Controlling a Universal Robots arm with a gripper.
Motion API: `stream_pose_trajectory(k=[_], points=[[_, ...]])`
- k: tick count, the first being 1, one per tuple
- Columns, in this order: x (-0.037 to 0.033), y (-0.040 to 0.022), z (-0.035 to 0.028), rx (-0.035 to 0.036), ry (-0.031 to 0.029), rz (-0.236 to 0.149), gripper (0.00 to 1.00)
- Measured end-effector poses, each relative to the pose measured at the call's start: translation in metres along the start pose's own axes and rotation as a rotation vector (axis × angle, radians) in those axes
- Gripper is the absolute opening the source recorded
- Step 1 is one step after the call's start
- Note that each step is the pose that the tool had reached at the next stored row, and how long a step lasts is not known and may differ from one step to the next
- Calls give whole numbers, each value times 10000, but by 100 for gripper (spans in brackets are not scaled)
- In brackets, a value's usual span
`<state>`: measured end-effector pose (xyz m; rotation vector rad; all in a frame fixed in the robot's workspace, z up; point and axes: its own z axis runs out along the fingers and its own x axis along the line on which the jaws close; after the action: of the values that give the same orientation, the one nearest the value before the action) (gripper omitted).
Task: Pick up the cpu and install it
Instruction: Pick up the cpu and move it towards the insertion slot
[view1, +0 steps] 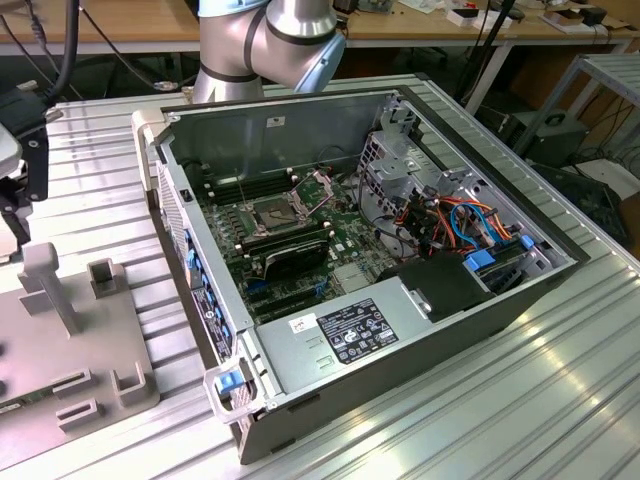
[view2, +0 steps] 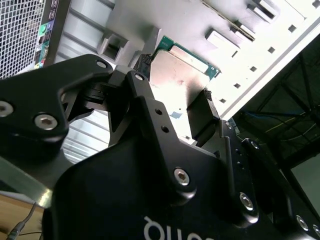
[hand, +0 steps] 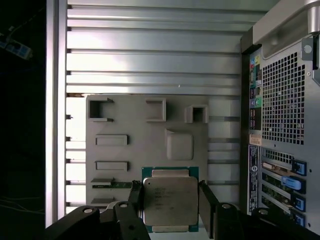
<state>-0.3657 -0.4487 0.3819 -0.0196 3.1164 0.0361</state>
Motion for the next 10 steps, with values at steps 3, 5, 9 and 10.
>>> stream_pose_trajectory(k=[3,5,9,10], points=[[-64,-1,2,-1,0,0,55],[-95,-1,3,-1,-1,0,55],[-146,-2,4,0,-1,0,55],[-156,-2,4,-1,-1,0,55]])
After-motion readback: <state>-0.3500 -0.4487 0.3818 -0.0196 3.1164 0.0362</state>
